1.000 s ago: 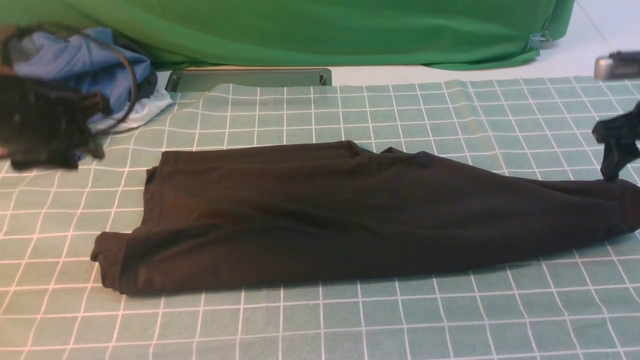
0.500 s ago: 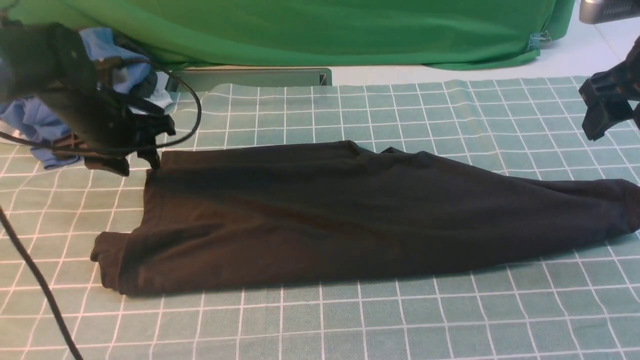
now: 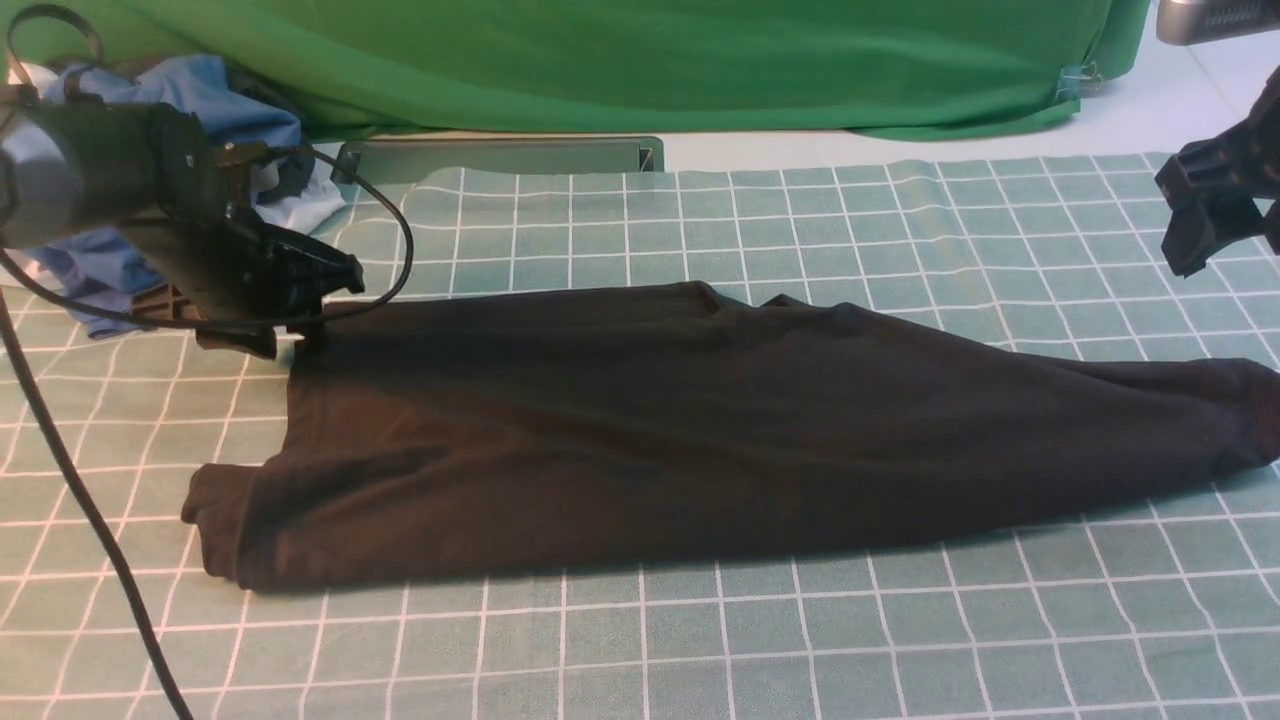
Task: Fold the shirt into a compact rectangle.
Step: 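Pull the folded dark garment lengthwise by its ends to straighten it flat on the table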
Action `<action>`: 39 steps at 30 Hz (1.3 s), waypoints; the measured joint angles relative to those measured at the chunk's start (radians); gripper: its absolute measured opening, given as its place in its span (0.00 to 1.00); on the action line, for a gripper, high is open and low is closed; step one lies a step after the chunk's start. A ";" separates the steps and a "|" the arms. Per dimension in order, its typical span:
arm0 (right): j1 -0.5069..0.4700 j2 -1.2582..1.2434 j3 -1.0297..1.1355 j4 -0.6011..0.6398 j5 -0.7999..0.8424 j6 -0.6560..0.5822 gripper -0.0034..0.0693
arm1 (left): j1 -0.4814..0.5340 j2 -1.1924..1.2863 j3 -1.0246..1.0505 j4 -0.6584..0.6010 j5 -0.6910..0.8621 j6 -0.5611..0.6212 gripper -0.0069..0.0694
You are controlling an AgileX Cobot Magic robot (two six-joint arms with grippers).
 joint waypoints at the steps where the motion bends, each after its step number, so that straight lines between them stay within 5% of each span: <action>1: 0.000 0.000 0.000 0.000 -0.001 0.000 0.77 | 0.000 0.000 0.000 -0.002 0.001 0.000 0.46; 6: 0.000 0.000 0.000 0.000 -0.007 0.000 0.77 | 0.000 0.002 0.000 -0.005 0.001 0.003 0.40; 14: 0.000 0.000 0.000 0.000 -0.011 0.000 0.77 | 0.000 0.010 0.000 -0.076 0.000 0.041 0.11; 33: 0.000 0.000 0.000 0.069 -0.040 0.013 0.77 | -0.001 -0.137 -0.005 -0.085 -0.187 0.071 0.11; 39: 0.016 0.000 0.000 0.116 -0.045 -0.021 0.77 | -0.001 -0.075 -0.007 -0.078 -0.125 0.077 0.11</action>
